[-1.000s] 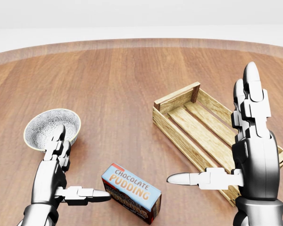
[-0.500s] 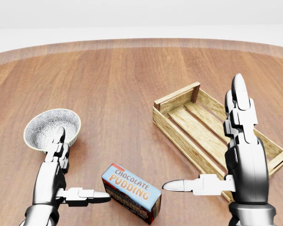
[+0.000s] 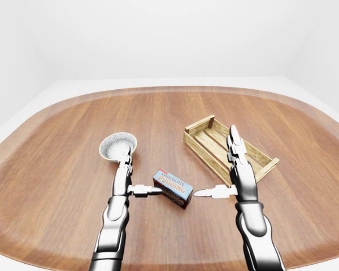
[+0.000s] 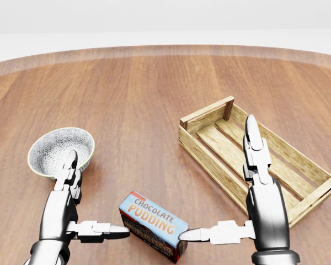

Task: Pick up the chocolate pudding and put it in the tray.

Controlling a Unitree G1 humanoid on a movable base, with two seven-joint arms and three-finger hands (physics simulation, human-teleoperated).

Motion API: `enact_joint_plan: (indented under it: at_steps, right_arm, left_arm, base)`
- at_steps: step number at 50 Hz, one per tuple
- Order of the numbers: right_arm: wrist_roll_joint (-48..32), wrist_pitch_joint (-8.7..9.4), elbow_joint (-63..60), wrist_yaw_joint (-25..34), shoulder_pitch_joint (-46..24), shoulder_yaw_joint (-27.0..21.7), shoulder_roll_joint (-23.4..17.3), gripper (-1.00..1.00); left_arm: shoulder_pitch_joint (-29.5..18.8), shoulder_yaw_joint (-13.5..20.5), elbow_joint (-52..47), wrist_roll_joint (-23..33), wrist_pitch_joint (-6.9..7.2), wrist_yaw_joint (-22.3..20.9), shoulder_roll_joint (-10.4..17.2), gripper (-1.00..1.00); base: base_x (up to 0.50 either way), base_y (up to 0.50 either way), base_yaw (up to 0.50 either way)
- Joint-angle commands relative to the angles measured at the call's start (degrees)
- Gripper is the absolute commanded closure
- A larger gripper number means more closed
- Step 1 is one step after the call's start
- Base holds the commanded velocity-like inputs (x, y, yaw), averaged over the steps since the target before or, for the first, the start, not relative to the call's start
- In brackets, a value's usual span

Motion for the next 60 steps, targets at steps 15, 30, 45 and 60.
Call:
enact_joint_plan:
  at_steps: [15,30,45,60]
  right_arm:
    - [-4.2,0.0,4.5,-2.5,3.9,5.7,-0.7,-1.0]
    - [-5.3,0.0,8.5,-4.1,4.4,7.5,-1.2,-1.0]
    - [-6.3,0.0,15.4,-6.4,3.9,8.3,-1.3,-1.0]
    - [-6.6,0.0,18.2,-6.7,3.2,8.7,-0.7,-1.0]
  left_arm:
    - [-0.4,0.0,0.3,-0.4,0.5,-0.2,0.0,-1.0]
    - [-0.4,0.0,0.7,-0.3,0.31,-0.3,0.0,-1.0]
    - [-0.4,-0.1,0.2,-0.3,0.87,-0.3,0.0,-1.0]
    - [-0.1,-0.1,0.0,0.0,1.07,-0.4,0.0,-1.0]
  base:
    - [0.0,0.0,0.0]
    - [0.0,0.0,0.0]
    - [0.0,0.0,0.0]
    - [0.0,0.0,0.0]
